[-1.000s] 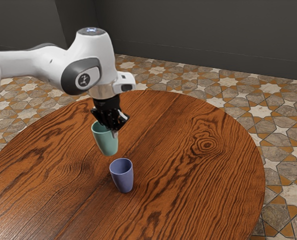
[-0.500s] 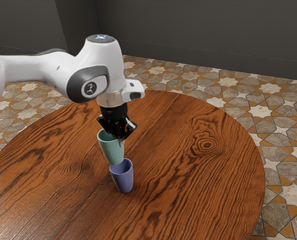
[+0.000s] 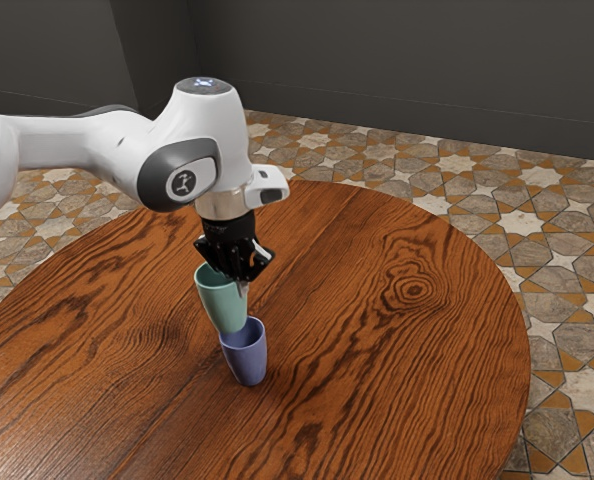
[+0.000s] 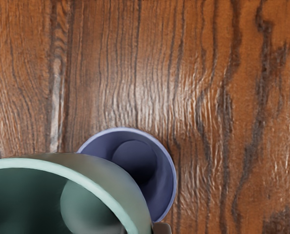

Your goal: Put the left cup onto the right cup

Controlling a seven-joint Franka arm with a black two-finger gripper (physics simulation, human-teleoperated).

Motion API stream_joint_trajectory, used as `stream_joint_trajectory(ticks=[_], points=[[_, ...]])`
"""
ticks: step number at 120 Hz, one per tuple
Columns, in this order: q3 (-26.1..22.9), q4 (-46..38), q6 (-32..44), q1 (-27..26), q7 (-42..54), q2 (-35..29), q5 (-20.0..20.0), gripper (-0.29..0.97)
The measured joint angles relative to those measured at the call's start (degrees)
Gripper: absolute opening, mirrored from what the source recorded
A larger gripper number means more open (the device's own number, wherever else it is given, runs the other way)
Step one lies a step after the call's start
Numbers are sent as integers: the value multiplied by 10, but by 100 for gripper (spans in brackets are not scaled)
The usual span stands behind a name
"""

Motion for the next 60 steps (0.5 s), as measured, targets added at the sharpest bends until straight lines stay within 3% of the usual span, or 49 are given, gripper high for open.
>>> stream_joint_trajectory(ticks=[30,60], points=[[-6,1,19,9,-7,16,8,-10],[-6,1,34,-17,-14,26,10,-10]])
